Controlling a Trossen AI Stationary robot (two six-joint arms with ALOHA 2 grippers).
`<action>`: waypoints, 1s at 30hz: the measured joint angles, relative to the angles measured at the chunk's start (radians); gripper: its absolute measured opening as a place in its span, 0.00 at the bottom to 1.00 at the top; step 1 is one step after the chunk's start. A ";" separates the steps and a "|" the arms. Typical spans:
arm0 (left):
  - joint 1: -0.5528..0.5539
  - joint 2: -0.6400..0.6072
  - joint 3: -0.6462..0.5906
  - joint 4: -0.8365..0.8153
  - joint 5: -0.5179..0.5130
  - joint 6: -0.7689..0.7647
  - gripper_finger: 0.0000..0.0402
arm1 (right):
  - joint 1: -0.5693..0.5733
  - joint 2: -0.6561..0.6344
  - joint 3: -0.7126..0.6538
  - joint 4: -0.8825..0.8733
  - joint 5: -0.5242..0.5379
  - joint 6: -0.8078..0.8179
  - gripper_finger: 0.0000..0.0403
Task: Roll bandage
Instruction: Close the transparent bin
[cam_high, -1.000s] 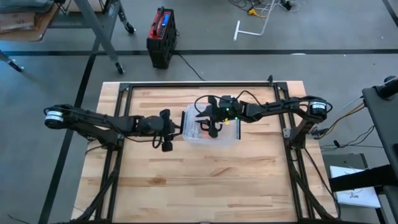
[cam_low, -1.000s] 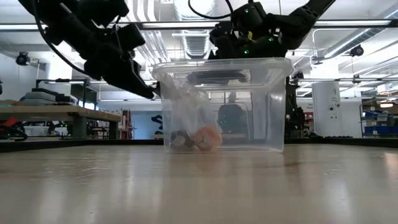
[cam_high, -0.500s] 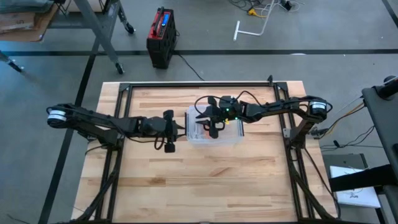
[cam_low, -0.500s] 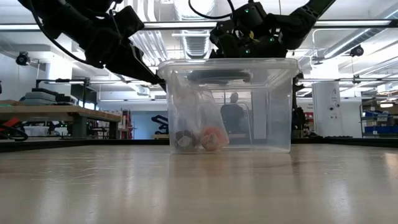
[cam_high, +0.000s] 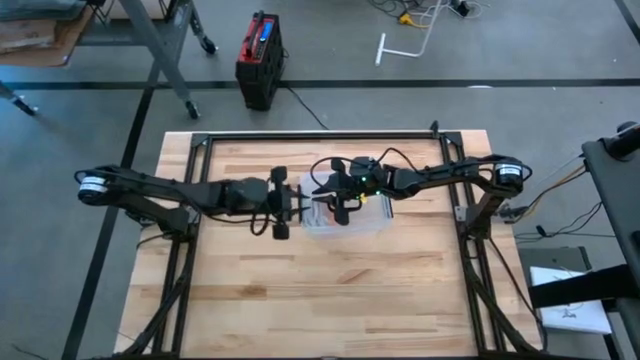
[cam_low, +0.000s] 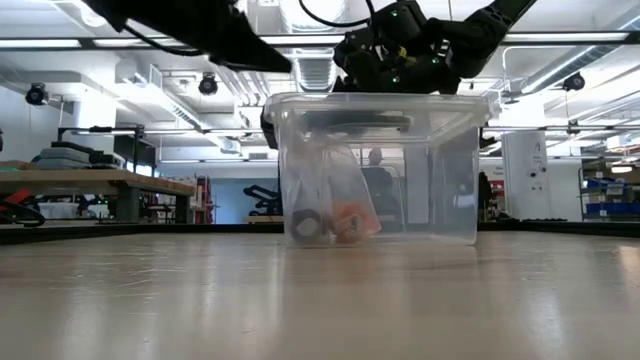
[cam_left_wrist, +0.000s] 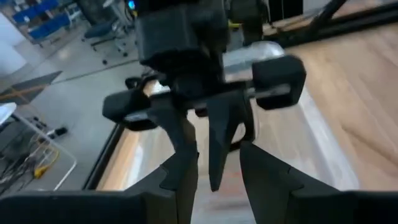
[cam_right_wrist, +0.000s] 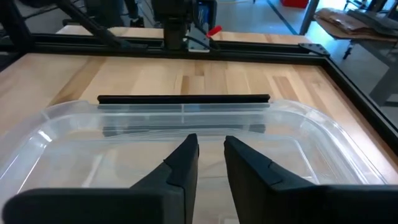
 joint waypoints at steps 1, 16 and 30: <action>0.000 0.005 0.008 -0.013 -0.003 0.001 0.28 | 0.000 0.000 0.000 0.001 -0.001 0.000 0.18; -0.006 -0.009 0.084 -0.077 -0.014 -0.030 0.28 | -0.004 -0.365 0.068 -0.458 0.215 -0.009 0.22; -0.010 0.000 0.081 -0.113 -0.014 -0.079 0.28 | 0.028 -0.725 0.064 -1.478 0.456 0.390 0.13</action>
